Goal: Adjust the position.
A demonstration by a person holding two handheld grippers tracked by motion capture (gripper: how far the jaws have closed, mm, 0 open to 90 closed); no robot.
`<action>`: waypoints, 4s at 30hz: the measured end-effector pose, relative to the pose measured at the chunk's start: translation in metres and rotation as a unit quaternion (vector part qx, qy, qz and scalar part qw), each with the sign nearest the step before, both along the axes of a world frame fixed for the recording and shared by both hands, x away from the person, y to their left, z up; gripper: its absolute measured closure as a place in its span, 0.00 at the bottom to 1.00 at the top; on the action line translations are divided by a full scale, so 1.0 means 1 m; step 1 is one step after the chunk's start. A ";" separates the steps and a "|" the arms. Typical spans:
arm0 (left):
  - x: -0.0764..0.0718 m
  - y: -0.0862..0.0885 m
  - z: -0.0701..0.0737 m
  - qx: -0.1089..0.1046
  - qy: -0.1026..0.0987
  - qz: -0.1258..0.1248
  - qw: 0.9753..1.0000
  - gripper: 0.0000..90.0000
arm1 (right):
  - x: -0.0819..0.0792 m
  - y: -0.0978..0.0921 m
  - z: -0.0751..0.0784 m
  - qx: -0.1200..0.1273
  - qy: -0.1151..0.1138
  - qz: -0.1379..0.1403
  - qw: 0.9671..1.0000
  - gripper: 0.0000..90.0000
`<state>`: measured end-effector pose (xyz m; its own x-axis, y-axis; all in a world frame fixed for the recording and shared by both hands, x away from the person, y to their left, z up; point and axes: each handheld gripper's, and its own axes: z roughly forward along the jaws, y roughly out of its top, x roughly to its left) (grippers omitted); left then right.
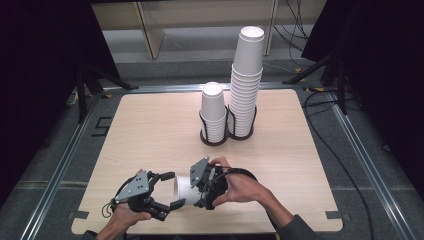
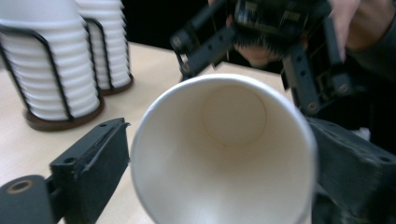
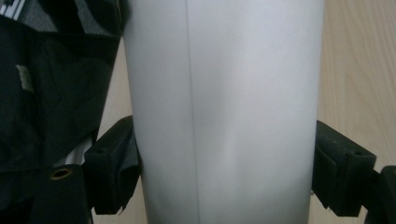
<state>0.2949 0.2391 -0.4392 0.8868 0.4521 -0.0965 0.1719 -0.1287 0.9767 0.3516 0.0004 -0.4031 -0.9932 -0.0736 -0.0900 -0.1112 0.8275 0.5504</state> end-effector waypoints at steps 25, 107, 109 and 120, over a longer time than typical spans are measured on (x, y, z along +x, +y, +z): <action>0.006 0.002 -0.003 -0.058 0.036 0.050 0.996 0.12 | 0.016 -0.028 0.013 0.151 0.042 -0.057 0.986 0.23; -0.001 -0.003 0.001 -0.008 -0.015 0.053 0.998 0.14 | 0.012 -0.003 -0.021 0.092 0.054 -0.067 0.992 0.23; 0.000 -0.001 0.001 -0.016 -0.014 0.056 0.998 0.15 | 0.018 -0.009 -0.021 0.105 0.050 -0.088 0.989 0.23; 0.003 0.003 0.000 -0.035 0.000 0.073 0.997 0.16 | 0.031 -0.027 -0.015 0.155 0.053 -0.142 0.976 0.23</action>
<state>0.2977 0.2423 -0.4391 0.8124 0.5678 -0.1326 0.1835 -0.0331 0.9825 0.3822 -0.0264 -0.4180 -0.9744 0.2213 0.0394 0.1694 0.6078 0.7758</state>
